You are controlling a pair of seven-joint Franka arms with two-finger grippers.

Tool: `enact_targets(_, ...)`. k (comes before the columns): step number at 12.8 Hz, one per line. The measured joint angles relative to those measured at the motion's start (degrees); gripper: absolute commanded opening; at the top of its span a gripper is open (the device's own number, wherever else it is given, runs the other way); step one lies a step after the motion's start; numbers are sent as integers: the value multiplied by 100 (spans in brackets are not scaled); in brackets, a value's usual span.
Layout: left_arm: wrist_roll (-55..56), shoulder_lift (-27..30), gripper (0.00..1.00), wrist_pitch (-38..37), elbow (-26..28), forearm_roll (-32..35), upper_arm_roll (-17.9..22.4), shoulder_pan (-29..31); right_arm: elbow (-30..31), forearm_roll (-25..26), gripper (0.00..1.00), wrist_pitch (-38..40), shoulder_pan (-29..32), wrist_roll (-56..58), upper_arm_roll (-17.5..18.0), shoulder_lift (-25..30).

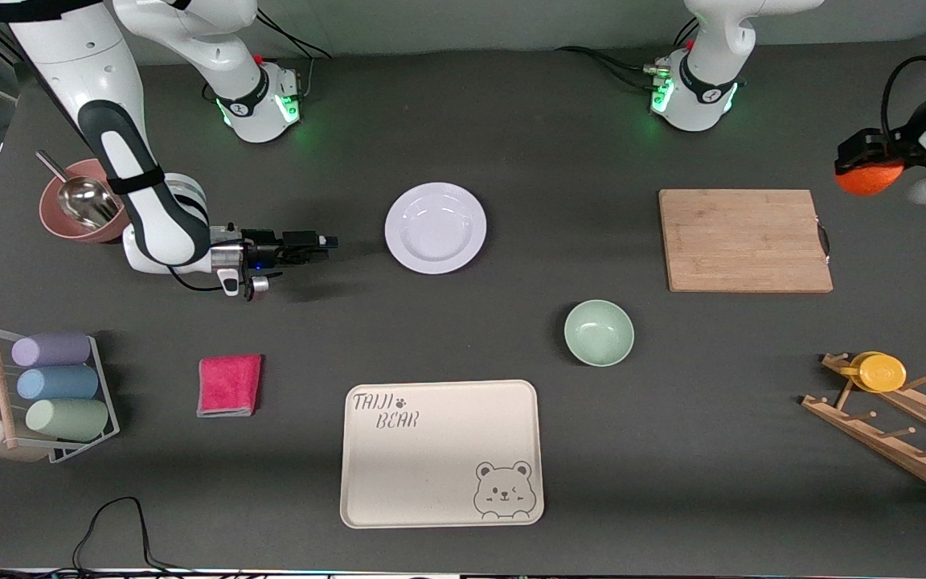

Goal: Place orange and plate with both arms
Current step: 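Carry the orange with the left gripper over the white plate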

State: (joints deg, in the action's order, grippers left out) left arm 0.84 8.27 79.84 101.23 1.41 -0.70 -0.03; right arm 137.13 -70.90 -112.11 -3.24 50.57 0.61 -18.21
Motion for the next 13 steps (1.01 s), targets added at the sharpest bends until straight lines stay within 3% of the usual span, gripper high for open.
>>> enact_targets(2, 728, -8, 0, -12, -38, -145, -535, -28, -3, 0, 100, -19, -2, 0, 4, 13)
enact_targets(4, 1833, -49, 0, 128, -57, -467, -1348, -60, -3, 0, 100, -49, -3, 0, 8, 15)
enact_targets(8, 4435, -785, 0, 1422, -65, -671, -2968, -368, 3, 0, 100, -156, -10, -7, 110, 10)
enact_targets(10, 5512, -1452, 0, 2119, -169, -594, -3271, -850, 6, 4, 100, -161, -12, -13, 125, 7)
enact_targets(13, 6719, -2511, 0, 2807, -519, 36, -3288, -1728, 11, 9, 100, -167, -10, -22, 125, 1)
